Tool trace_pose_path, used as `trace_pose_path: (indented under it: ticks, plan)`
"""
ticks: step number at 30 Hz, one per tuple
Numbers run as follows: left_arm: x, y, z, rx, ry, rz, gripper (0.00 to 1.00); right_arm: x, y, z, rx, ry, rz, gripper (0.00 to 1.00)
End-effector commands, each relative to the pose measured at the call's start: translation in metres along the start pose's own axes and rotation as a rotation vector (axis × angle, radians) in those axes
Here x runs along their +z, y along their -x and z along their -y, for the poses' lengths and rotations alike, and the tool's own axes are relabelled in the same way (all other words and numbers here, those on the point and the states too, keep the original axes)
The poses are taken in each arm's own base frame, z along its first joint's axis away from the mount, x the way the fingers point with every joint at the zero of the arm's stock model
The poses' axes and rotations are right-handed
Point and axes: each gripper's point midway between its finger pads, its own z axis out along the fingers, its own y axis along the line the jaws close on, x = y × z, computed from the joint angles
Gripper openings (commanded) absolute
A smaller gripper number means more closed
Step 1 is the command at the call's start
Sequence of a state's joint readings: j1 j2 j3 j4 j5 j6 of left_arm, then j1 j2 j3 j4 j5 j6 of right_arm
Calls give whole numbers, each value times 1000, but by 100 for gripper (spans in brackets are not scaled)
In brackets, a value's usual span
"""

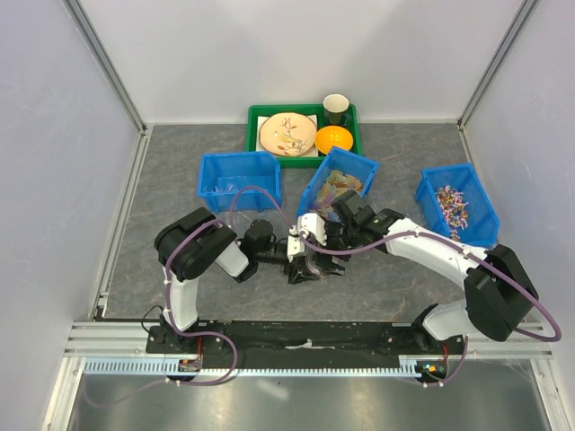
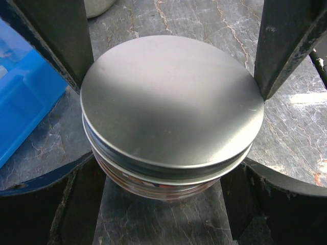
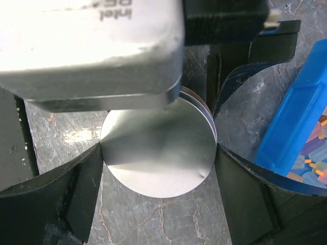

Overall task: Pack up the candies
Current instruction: Close the bottle lid on the packing bottle.

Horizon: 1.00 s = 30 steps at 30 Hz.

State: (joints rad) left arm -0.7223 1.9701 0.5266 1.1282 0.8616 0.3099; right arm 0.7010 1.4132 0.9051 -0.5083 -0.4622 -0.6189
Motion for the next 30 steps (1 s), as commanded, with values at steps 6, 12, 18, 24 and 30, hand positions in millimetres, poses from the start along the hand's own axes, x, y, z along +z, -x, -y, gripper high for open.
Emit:
trace_pose_path:
  ticks: [6,12,18,24,30]
  plan:
    - [4,1,-17,74,51,-3,86,12,11,8,33,-9,37,81]
    - [5,0,-16,70,48,-11,86,16,8,12,38,-26,20,83]
    - [5,-1,-15,67,43,-11,85,16,3,9,38,-16,8,85]
    - [6,-2,-15,62,37,-15,85,-2,20,5,-13,-3,42,93]
    - [6,-2,-15,65,36,-16,85,-6,21,11,-20,-17,32,98]
